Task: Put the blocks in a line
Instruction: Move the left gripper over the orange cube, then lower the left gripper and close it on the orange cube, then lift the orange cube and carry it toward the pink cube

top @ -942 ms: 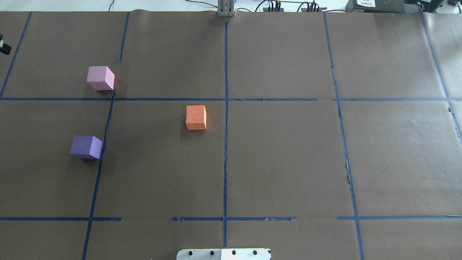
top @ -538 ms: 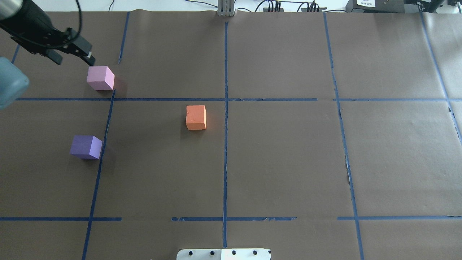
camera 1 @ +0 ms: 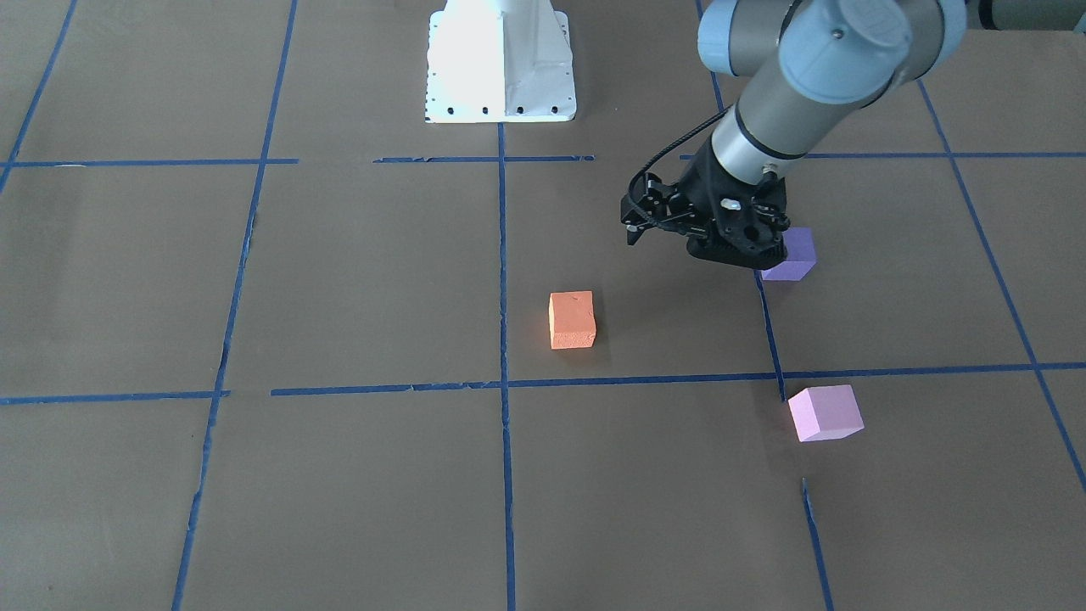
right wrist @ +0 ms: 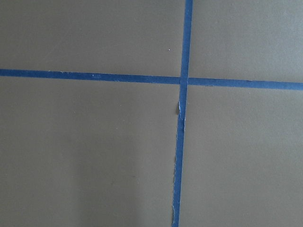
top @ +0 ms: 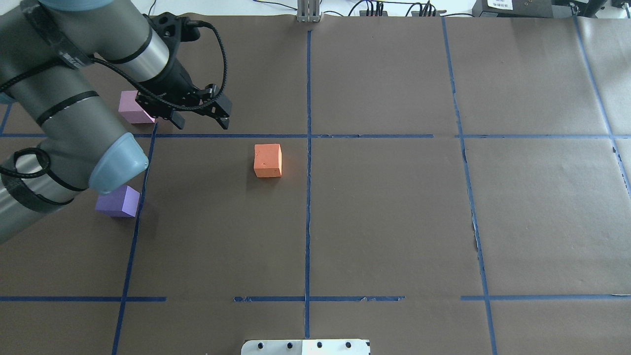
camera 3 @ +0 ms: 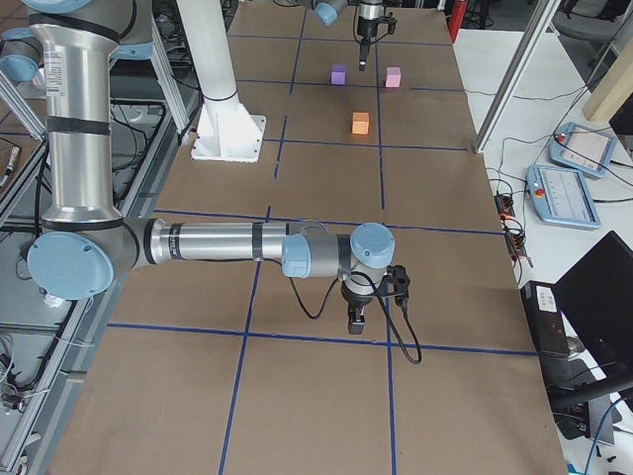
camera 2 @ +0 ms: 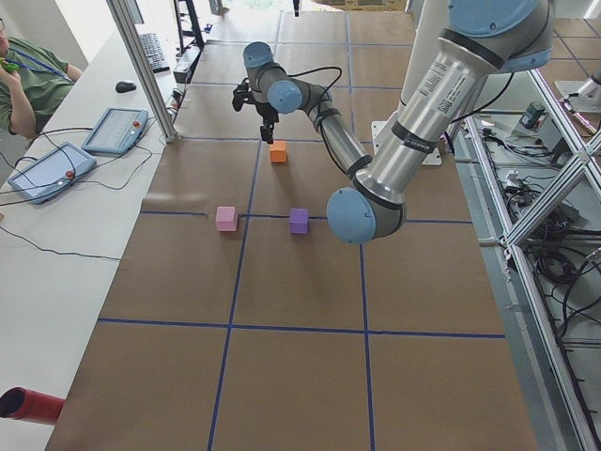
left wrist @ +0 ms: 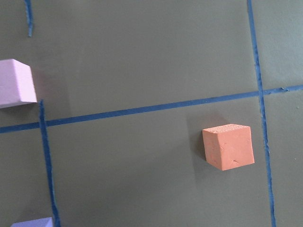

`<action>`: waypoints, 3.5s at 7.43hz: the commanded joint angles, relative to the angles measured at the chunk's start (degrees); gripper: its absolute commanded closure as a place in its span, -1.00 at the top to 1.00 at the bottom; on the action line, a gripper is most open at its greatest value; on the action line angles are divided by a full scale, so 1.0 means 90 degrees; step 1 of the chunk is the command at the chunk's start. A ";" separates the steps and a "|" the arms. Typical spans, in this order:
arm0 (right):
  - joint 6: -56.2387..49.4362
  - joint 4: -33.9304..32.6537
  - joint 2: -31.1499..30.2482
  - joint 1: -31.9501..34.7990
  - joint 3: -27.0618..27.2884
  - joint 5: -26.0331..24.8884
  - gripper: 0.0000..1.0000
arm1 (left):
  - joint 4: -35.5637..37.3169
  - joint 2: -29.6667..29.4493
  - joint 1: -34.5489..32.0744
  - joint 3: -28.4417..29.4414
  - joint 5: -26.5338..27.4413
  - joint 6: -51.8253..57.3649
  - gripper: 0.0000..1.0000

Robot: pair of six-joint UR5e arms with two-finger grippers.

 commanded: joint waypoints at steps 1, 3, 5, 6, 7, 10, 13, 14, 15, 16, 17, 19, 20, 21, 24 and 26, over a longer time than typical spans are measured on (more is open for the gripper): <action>0.0000 0.0000 -0.0001 0.0000 0.0000 0.0005 1.00 | -0.0081 -0.0620 0.0596 0.0777 0.0638 -0.0719 1.00; 0.0000 0.0000 0.0009 0.0000 -0.0010 0.0005 1.00 | -0.0052 -0.1089 0.0879 0.1480 0.1358 -0.1022 1.00; 0.0000 0.0000 -0.0001 0.0000 0.0000 0.0005 1.00 | -0.0110 -0.1198 0.1163 0.1872 0.1741 -0.1200 1.00; 0.0000 0.0000 0.0009 0.0000 0.0000 -0.0005 1.00 | -0.0120 -0.1208 0.1241 0.2009 0.1742 -0.1297 1.00; 0.0000 0.0000 0.0000 0.0000 0.0000 0.0005 1.00 | -0.0121 -0.1198 0.1271 0.2030 0.1742 -0.1307 1.00; 0.0000 0.0000 0.0000 0.0000 0.0000 0.0005 1.00 | -0.0724 -0.1189 0.1272 0.2380 0.1742 -0.1561 1.00; 0.0000 0.0000 -0.0001 -0.0010 0.0000 -0.0005 1.00 | -0.1145 -0.1169 0.1281 0.2742 0.1762 -0.1708 1.00; 0.0000 0.0000 -0.0001 0.0000 0.0000 0.0005 1.00 | -0.1146 -0.1169 0.1272 0.2752 0.1762 -0.1708 1.00; 0.0000 0.0000 -0.0001 0.0000 0.0000 0.0005 1.00 | -0.1156 -0.1169 0.1281 0.2753 0.1762 -0.1718 0.92; 0.0000 0.0000 -0.0001 0.0000 0.0000 -0.0005 1.00 | -0.1156 -0.1169 0.1310 0.2762 0.1743 -0.1727 0.52; 0.0000 0.0000 -0.0001 0.0000 0.0000 0.0005 1.00 | -0.1156 -0.1179 0.1320 0.2753 0.1742 -0.1727 0.01; 0.0000 0.0000 0.0000 0.0000 0.0000 0.0005 1.00 | -0.1127 -0.1169 0.1301 0.2598 0.1762 -0.1728 -0.95; 0.0000 0.0000 -0.0001 0.0000 0.0000 -0.0005 1.00 | -0.0807 -0.1140 0.1098 0.2103 0.1723 -0.1660 -0.99; 0.0000 0.0000 -0.0001 -0.0010 0.0000 -0.0005 1.00 | -0.0292 -0.1140 0.0989 0.1644 0.1704 -0.1582 -0.99; 0.0000 0.0000 -0.0001 0.0000 0.0000 0.0005 1.00 | 0.0173 0.0241 0.0404 -0.0066 0.1166 -0.0619 -0.99; 0.0000 0.0000 -0.0001 0.0000 0.0000 0.0005 1.00 | -0.0205 0.0965 0.0004 -0.0070 0.1196 0.0416 -0.98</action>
